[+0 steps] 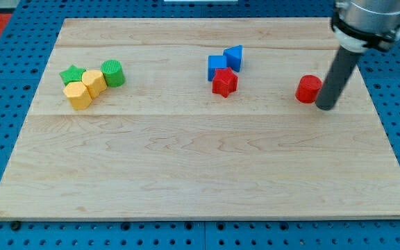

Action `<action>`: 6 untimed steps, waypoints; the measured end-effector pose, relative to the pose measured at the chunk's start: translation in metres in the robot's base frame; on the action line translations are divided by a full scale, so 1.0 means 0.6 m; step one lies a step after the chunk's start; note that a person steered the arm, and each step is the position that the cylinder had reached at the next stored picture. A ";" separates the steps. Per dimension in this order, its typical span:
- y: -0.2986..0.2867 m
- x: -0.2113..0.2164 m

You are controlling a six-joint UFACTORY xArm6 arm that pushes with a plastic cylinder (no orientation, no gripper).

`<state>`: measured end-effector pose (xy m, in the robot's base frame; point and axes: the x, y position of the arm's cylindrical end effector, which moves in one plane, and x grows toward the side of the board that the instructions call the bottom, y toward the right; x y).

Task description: Move the red circle in between the blue triangle and red star

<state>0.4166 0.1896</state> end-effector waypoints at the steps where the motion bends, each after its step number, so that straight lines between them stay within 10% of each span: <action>1: -0.039 -0.054; 3: 0.025 -0.111; 5: -0.185 -0.101; 6: -0.125 -0.105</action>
